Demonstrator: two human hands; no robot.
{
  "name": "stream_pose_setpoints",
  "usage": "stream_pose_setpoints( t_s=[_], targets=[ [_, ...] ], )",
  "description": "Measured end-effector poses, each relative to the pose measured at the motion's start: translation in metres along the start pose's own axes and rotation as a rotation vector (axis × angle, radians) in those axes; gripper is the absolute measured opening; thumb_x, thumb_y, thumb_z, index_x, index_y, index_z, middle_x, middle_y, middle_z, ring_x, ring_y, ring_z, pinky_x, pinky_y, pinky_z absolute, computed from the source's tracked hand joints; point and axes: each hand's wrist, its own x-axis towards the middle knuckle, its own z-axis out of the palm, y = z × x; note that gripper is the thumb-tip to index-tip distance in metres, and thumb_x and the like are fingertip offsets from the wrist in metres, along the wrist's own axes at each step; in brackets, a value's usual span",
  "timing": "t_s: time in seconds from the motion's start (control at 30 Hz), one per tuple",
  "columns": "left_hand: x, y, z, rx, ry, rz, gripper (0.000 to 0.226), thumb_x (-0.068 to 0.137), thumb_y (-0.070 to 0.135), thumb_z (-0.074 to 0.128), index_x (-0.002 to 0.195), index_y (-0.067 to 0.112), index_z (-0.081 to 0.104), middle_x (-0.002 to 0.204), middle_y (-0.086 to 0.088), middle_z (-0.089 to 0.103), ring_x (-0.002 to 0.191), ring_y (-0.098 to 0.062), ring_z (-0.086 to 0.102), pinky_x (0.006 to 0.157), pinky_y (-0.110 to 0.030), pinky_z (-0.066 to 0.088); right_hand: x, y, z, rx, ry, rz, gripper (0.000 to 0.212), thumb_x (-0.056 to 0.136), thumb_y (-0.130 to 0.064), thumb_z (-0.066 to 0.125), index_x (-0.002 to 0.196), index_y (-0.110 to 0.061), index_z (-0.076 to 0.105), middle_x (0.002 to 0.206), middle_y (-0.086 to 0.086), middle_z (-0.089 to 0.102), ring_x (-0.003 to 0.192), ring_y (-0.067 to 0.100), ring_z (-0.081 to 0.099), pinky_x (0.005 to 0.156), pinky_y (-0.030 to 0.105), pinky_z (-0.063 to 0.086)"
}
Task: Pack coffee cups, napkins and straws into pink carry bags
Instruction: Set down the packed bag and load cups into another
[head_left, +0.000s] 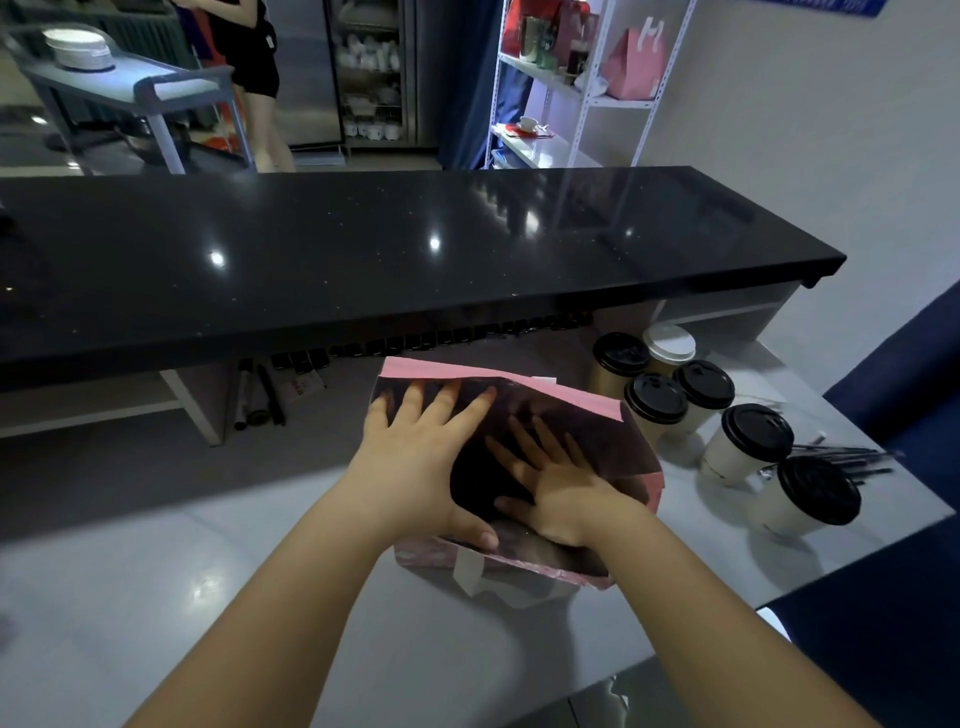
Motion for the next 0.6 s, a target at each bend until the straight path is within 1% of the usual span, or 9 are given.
stream_pose_setpoints(
  t_s=[0.13, 0.2, 0.27, 0.3, 0.33, 0.4, 0.43, 0.5, 0.6],
  targets=[
    [0.001, 0.003, -0.001, 0.0, 0.006, -0.002, 0.133, 0.051, 0.084, 0.065, 0.149, 0.042, -0.014, 0.162, 0.008, 0.0, 0.148, -0.025, -0.006, 0.116, -0.055, -0.006, 0.001, 0.0, 0.006, -0.006, -0.034, 0.035, 0.07, 0.095, -0.065, 0.025, 0.148, -0.046, -0.015, 0.156, -0.007, -0.032, 0.144, 0.021, -0.03, 0.113, 0.05, -0.018],
    [0.002, 0.006, -0.003, -0.003, 0.015, -0.015, 0.129, 0.054, 0.082, 0.065, 0.15, 0.042, -0.01, 0.161, 0.007, 0.006, 0.148, -0.026, -0.002, 0.118, -0.054, -0.003, 0.001, 0.0, -0.003, 0.012, -0.068, 0.031, 0.071, 0.094, -0.066, 0.027, 0.149, -0.045, -0.013, 0.157, -0.008, -0.03, 0.144, 0.021, -0.029, 0.114, 0.051, -0.017],
    [0.001, 0.01, -0.006, -0.003, 0.021, -0.043, 0.12, 0.062, 0.078, 0.066, 0.151, 0.04, -0.004, 0.159, 0.004, 0.015, 0.147, -0.028, 0.006, 0.118, -0.054, 0.003, -0.005, -0.004, -0.02, 0.068, -0.05, 0.005, 0.074, 0.094, -0.063, 0.037, 0.151, -0.044, -0.007, 0.161, -0.01, -0.019, 0.147, 0.021, -0.021, 0.119, 0.049, -0.009],
    [0.0, 0.013, -0.009, 0.002, 0.027, -0.061, 0.113, 0.067, 0.073, 0.066, 0.152, 0.038, 0.001, 0.157, 0.003, 0.021, 0.145, -0.028, 0.013, 0.119, -0.054, 0.008, -0.009, -0.006, -0.031, 0.103, -0.002, -0.009, 0.076, 0.093, -0.059, 0.045, 0.152, -0.043, -0.001, 0.163, -0.01, -0.006, 0.149, 0.02, -0.009, 0.12, 0.047, 0.002],
    [0.0, 0.017, -0.012, 0.003, 0.035, -0.075, 0.104, 0.073, 0.068, 0.066, 0.152, 0.035, 0.007, 0.153, 0.003, 0.027, 0.142, -0.027, 0.021, 0.118, -0.053, 0.014, -0.016, -0.007, -0.043, 0.132, 0.064, -0.02, 0.076, 0.091, -0.053, 0.054, 0.152, -0.042, 0.008, 0.162, -0.008, 0.011, 0.149, 0.021, 0.008, 0.119, 0.045, 0.016],
    [-0.002, 0.029, -0.018, -0.015, 0.067, -0.088, 0.086, 0.081, 0.059, 0.063, 0.15, 0.032, 0.02, 0.146, 0.004, 0.039, 0.134, -0.024, 0.035, 0.113, -0.051, 0.027, -0.036, -0.007, -0.066, 0.136, 0.203, -0.028, 0.067, 0.088, -0.041, 0.063, 0.146, -0.041, 0.03, 0.147, -0.006, 0.044, 0.132, 0.021, 0.043, 0.105, 0.04, 0.04],
    [-0.002, 0.037, -0.021, -0.024, 0.094, -0.087, 0.078, 0.084, 0.056, 0.062, 0.148, 0.032, 0.025, 0.143, 0.004, 0.043, 0.131, -0.022, 0.039, 0.109, -0.048, 0.033, -0.048, -0.006, -0.075, 0.126, 0.267, -0.029, 0.058, 0.087, -0.038, 0.064, 0.14, -0.041, 0.04, 0.137, -0.007, 0.054, 0.122, 0.02, 0.051, 0.098, 0.038, 0.045],
    [-0.002, 0.056, -0.027, -0.031, 0.157, -0.079, 0.066, 0.087, 0.052, 0.059, 0.145, 0.032, 0.033, 0.138, 0.005, 0.047, 0.125, -0.021, 0.044, 0.1, -0.045, 0.042, -0.073, 0.002, -0.089, 0.14, 0.399, -0.043, 0.046, 0.086, -0.034, 0.065, 0.13, -0.039, 0.052, 0.125, -0.009, 0.062, 0.113, 0.017, 0.056, 0.093, 0.037, 0.048],
    [0.005, 0.096, -0.031, -0.064, 0.217, -0.061, 0.056, 0.09, 0.046, 0.056, 0.142, 0.032, 0.039, 0.131, 0.004, 0.052, 0.118, -0.022, 0.048, 0.094, -0.044, 0.045, -0.11, 0.024, -0.099, 0.183, 0.597, -0.089, 0.038, 0.087, -0.025, 0.067, 0.124, -0.029, 0.061, 0.117, -0.008, 0.065, 0.111, 0.015, 0.054, 0.093, 0.035, 0.046]
  ],
)
